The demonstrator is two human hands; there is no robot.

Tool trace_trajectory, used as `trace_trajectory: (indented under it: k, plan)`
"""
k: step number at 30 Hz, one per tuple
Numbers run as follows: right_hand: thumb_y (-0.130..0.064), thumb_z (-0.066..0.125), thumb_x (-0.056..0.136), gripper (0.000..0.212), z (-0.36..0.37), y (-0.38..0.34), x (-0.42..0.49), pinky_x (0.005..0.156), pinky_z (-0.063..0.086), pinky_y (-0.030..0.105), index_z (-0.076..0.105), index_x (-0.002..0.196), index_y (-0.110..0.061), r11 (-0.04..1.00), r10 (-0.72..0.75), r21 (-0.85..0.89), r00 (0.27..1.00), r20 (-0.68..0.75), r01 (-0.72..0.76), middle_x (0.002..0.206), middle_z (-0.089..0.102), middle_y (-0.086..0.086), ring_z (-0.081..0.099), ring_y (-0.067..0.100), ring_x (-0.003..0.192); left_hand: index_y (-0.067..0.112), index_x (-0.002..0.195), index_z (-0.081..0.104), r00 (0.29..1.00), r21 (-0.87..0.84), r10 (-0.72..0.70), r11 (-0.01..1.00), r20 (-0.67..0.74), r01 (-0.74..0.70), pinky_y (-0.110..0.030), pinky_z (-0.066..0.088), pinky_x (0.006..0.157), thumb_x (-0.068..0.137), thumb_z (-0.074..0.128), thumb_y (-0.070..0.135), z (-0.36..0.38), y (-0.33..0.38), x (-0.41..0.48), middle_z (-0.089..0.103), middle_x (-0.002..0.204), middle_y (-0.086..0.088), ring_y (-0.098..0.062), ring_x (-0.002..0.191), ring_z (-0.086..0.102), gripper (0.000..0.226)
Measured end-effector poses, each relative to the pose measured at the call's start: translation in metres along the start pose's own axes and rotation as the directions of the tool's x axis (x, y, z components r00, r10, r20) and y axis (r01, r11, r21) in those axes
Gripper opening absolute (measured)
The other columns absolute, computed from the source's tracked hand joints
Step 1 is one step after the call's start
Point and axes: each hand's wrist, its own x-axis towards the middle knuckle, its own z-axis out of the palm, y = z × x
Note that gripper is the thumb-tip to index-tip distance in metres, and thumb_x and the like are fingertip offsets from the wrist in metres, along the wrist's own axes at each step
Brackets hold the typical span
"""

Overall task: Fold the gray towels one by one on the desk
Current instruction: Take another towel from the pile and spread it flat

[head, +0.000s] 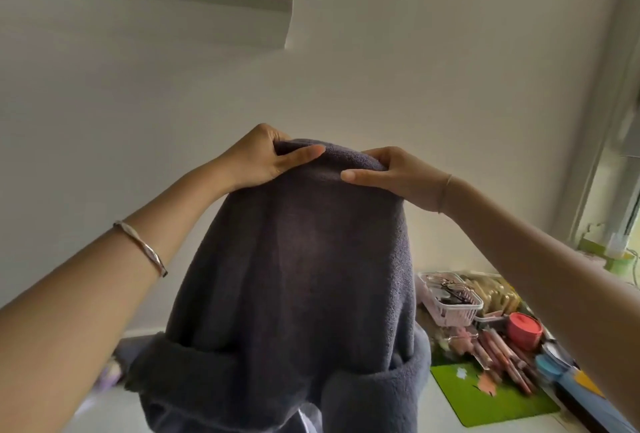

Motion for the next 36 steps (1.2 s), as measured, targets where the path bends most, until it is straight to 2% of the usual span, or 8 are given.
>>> trace_trajectory:
  k: [3,8,14,24,28,30,33,36]
  plan:
    - [-0.045,0.069,0.069,0.039,0.022,0.002,0.01,0.074,0.053,0.024,0.071,0.094,-0.015,1.0,0.016,0.004,1.0,0.017,-0.016,0.091,0.073,0.003,0.069,0.014,0.085,0.007,0.072,0.071,0.999,-0.021,-0.032,0.999,0.021,0.033,-0.015,0.04,0.052,0.071,0.059,0.06,-0.01,-0.017,-0.013,0.064,0.059,-0.006,-0.006,0.054,0.055,0.055]
    - [-0.06,0.074,0.066,0.049,0.058,0.064,-0.001,0.079,0.054,0.03,0.072,0.091,-0.018,0.962,0.252,-0.134,0.962,0.106,-0.237,0.092,0.074,0.0,0.07,0.015,0.089,0.027,0.092,0.075,0.976,-0.107,-0.167,0.977,0.143,0.183,-0.005,0.045,0.064,0.084,0.064,0.043,0.024,-0.07,-0.039,0.069,0.072,0.022,0.01,0.07,0.063,0.021]
    - [-0.064,0.063,0.072,0.05,0.066,0.153,-0.058,0.067,0.044,0.018,0.069,0.072,-0.015,0.81,0.57,-0.29,0.8,0.186,-0.51,0.069,0.065,-0.009,0.06,0.005,0.068,0.028,0.093,0.075,0.894,-0.07,-0.35,0.921,0.278,0.382,-0.006,0.041,0.06,0.085,0.062,0.048,0.111,-0.14,-0.07,0.069,0.077,0.016,0.009,0.068,0.057,0.025]
    - [-0.085,0.056,0.055,0.07,0.024,0.273,-0.122,0.099,0.041,0.033,0.076,0.087,-0.026,0.602,0.798,-0.313,0.547,0.253,-0.734,0.092,0.073,-0.009,0.064,0.011,0.096,0.043,0.094,0.071,0.782,-0.03,-0.378,0.892,0.496,0.451,-0.026,0.048,0.088,0.08,0.06,0.059,0.247,-0.167,-0.062,0.071,0.101,0.013,-0.005,0.098,0.061,0.024]
    - [-0.063,0.063,0.075,0.05,0.013,0.328,-0.123,0.081,0.042,0.023,0.074,0.079,-0.015,0.664,0.738,-0.165,0.674,-0.014,-0.73,0.078,0.068,0.0,0.06,0.009,0.084,0.025,0.09,0.074,0.854,-0.018,-0.4,0.903,0.333,0.429,-0.037,0.051,0.081,0.086,0.06,0.049,0.305,-0.186,-0.043,0.073,0.091,0.003,-0.015,0.089,0.065,0.028]
    - [-0.039,0.066,0.085,0.025,0.016,0.36,-0.121,0.074,0.042,0.023,0.07,0.077,-0.016,0.72,0.629,-0.145,0.727,-0.274,-0.678,0.073,0.064,-0.004,0.058,0.013,0.08,0.018,0.103,0.071,0.906,0.227,-0.41,0.897,0.107,0.38,-0.039,0.048,0.079,0.089,0.06,0.042,0.327,-0.199,-0.04,0.068,0.1,-0.002,-0.022,0.097,0.061,0.03]
    - [-0.024,0.064,0.088,0.015,0.028,0.408,-0.137,0.087,0.046,0.032,0.067,0.097,-0.013,0.692,0.621,-0.051,0.63,-0.467,-0.72,0.097,0.066,0.004,0.061,0.022,0.093,0.018,0.135,0.05,0.954,0.569,-0.296,0.792,0.04,0.222,-0.04,0.042,0.093,0.083,0.07,0.025,0.375,-0.205,-0.057,0.052,0.128,-0.009,-0.03,0.116,0.049,0.056]
    - [-0.02,0.066,0.086,0.031,0.058,0.437,-0.185,0.093,0.042,0.033,0.06,0.113,-0.006,0.607,0.711,0.02,0.532,-0.459,-0.794,0.114,0.059,0.011,0.055,0.027,0.107,0.02,0.124,0.06,0.974,0.469,-0.131,0.883,0.183,0.031,-0.037,0.046,0.092,0.082,0.065,0.03,0.43,-0.195,-0.111,0.06,0.12,-0.004,-0.026,0.109,0.059,0.043]
